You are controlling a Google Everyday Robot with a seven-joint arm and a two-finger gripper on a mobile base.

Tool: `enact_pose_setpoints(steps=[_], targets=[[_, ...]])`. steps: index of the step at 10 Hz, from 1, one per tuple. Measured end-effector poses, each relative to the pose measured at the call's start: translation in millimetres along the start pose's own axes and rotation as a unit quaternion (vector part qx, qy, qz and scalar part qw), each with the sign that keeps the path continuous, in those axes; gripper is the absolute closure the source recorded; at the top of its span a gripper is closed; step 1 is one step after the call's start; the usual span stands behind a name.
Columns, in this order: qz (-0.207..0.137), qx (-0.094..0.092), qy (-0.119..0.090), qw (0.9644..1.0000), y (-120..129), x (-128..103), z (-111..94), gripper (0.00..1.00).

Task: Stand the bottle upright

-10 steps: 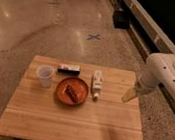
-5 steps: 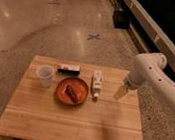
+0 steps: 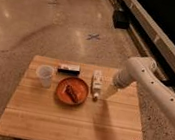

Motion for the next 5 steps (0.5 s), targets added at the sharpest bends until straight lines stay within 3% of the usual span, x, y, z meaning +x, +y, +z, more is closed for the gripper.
enact_pose_setpoints(steps=[2,5], targets=[[-0.026,-0.005,-0.001,0.9997,3,-2,15,0.20],[-0.049,-0.031,-0.042,0.9974,15,-26,43,0.20]])
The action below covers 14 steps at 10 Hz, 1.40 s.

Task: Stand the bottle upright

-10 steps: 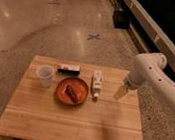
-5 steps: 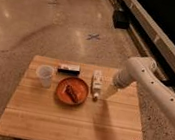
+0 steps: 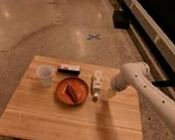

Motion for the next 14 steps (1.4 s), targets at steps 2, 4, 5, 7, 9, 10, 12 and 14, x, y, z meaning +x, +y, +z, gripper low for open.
enact_pose_setpoints(steps=[2,4,5,7,9,10,12,14], targets=[[-0.010,-0.005,-0.030,0.9995,-4,-12,16,0.20],[-0.016,-0.009,-0.048,0.9987,-7,-14,26,0.20],[-0.011,-0.014,-0.050,0.9986,-5,-8,29,0.20],[0.001,-0.017,-0.040,0.9990,0,8,26,0.20],[0.012,0.000,-0.027,0.9996,0,34,17,0.20],[0.014,0.007,-0.024,0.9996,0,41,16,0.20],[0.020,0.021,-0.021,0.9994,2,58,19,0.20],[0.030,0.024,-0.014,0.9992,9,73,23,0.20]])
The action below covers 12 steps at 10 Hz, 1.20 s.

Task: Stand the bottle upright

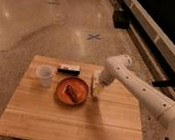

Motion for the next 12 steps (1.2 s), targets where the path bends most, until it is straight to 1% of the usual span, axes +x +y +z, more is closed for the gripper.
enact_pose_setpoints(steps=[3,4,5,6,12], targets=[[0.018,0.002,0.029,0.9994,8,22,-6,0.20],[0.026,0.006,0.040,0.9989,9,26,-14,0.20],[0.035,0.010,0.050,0.9981,8,26,-29,0.20],[0.042,0.011,0.054,0.9976,8,23,-41,0.20],[0.040,0.012,0.054,0.9977,8,25,-40,0.20]])
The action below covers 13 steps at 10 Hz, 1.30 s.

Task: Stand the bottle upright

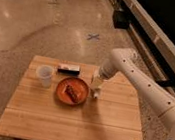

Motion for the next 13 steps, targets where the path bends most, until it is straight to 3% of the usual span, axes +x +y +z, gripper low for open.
enact_pose_setpoints(steps=[1,4,7,11,12,13], targets=[[-0.004,-0.002,-0.001,1.0000,2,0,1,0.20],[-0.049,-0.017,-0.008,0.9986,20,18,34,0.24],[-0.070,-0.040,-0.010,0.9967,47,33,58,0.54],[-0.075,-0.057,-0.006,0.9955,71,47,78,0.92],[-0.076,-0.058,-0.007,0.9954,74,48,84,0.99],[-0.079,-0.057,-0.007,0.9953,75,49,89,1.00]])
